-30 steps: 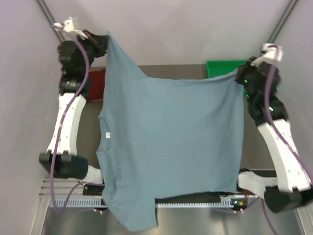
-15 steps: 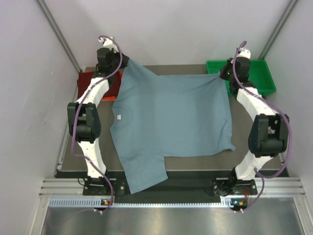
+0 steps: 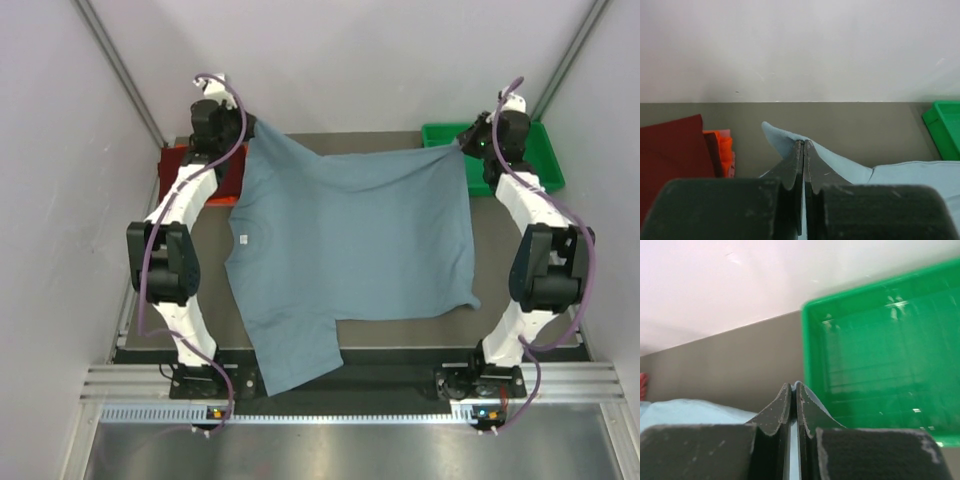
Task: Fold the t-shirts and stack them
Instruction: Fold the tshirt
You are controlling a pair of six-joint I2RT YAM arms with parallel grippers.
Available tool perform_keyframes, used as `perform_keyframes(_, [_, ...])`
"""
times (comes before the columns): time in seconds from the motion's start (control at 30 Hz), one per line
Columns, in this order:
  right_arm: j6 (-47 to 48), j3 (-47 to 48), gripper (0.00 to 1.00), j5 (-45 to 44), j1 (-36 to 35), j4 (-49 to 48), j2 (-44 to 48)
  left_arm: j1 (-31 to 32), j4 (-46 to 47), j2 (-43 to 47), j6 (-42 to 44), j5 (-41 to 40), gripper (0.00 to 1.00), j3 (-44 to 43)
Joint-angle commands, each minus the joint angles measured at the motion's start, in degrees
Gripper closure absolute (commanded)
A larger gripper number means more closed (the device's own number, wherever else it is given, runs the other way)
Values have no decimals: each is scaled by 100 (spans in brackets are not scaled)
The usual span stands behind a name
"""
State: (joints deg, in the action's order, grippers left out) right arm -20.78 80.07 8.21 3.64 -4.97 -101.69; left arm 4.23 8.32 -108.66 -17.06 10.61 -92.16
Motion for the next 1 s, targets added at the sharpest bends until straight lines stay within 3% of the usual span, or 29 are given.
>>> perform_keyframes(0.0, [-5,412,100,734,-29,-592,-35,-19,4,504,203,-226,100,-74])
perform_keyframes(0.17, [380,474,100,674,-740,-514,-157,-19,-137,469,159,-209,100,-91])
perform_keyframes(0.27, [311,352,100,551,-724,-531,-167,-19,-225,486,159,-244,100,-92])
perform_keyframes(0.67, [565,-290,100,-223,128,180,606,-36,-1288,1347,308,-824,100,356])
perform_keyframes(0.97, [346,-1344,100,49,489,40,1248,-45,-1314,2103,45,-77,100,1700])
